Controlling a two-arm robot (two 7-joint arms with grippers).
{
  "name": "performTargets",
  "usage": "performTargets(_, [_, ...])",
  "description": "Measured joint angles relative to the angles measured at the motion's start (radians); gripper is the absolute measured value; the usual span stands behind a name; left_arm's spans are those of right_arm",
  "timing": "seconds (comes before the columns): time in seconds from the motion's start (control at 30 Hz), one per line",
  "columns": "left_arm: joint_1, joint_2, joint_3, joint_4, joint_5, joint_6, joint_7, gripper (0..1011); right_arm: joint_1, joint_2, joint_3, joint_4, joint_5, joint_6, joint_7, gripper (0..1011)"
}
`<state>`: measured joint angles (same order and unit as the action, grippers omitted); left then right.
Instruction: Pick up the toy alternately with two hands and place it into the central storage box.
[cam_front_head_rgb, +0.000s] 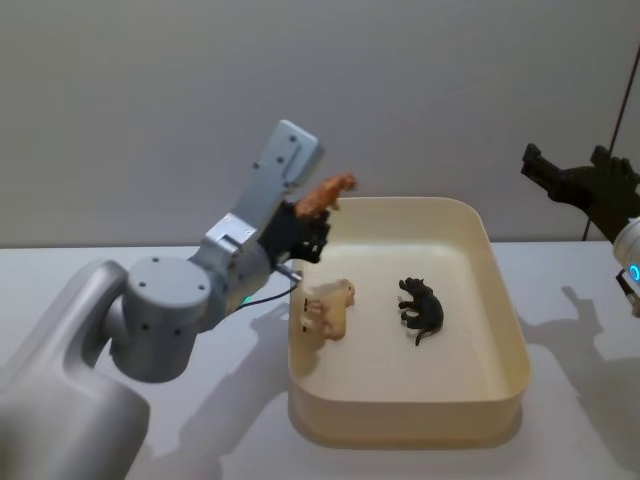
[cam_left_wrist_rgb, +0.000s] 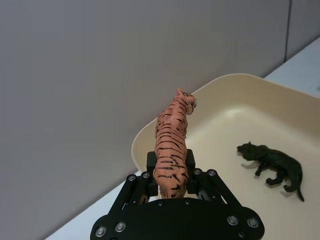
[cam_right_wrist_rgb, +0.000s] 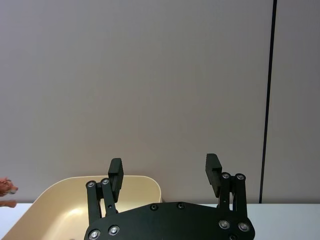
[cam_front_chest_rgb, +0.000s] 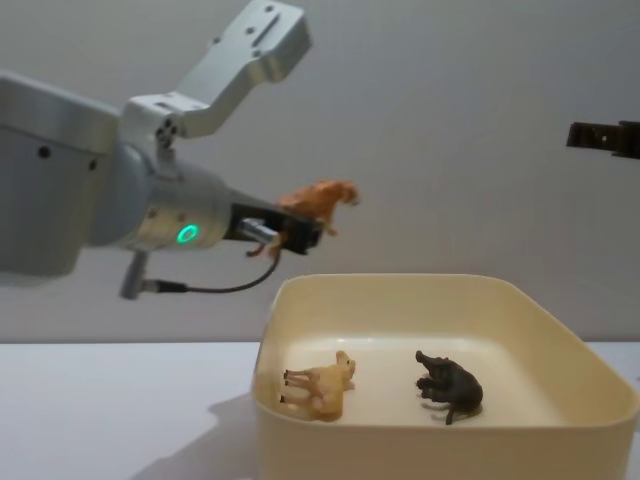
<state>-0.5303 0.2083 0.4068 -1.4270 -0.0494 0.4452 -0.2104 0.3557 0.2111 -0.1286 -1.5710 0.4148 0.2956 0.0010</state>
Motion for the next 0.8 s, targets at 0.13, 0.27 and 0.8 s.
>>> performTargets(0.13, [-0.024, -0.018, 0.013, 0.019, 0.029, -0.013, -0.047, 264, 0.000, 0.000, 0.000, 0.000, 0.000, 0.000, 0.000, 1001])
performTargets(0.27, [-0.048, -0.035, 0.026, 0.039, 0.058, -0.026, -0.090, 333, 0.000, 0.000, 0.000, 0.000, 0.000, 0.000, 0.000, 1001])
performTargets(0.8, [-0.086, -0.063, 0.045, 0.072, 0.102, -0.048, -0.158, 837, 0.000, 0.000, 0.000, 0.000, 0.000, 0.000, 0.000, 1001])
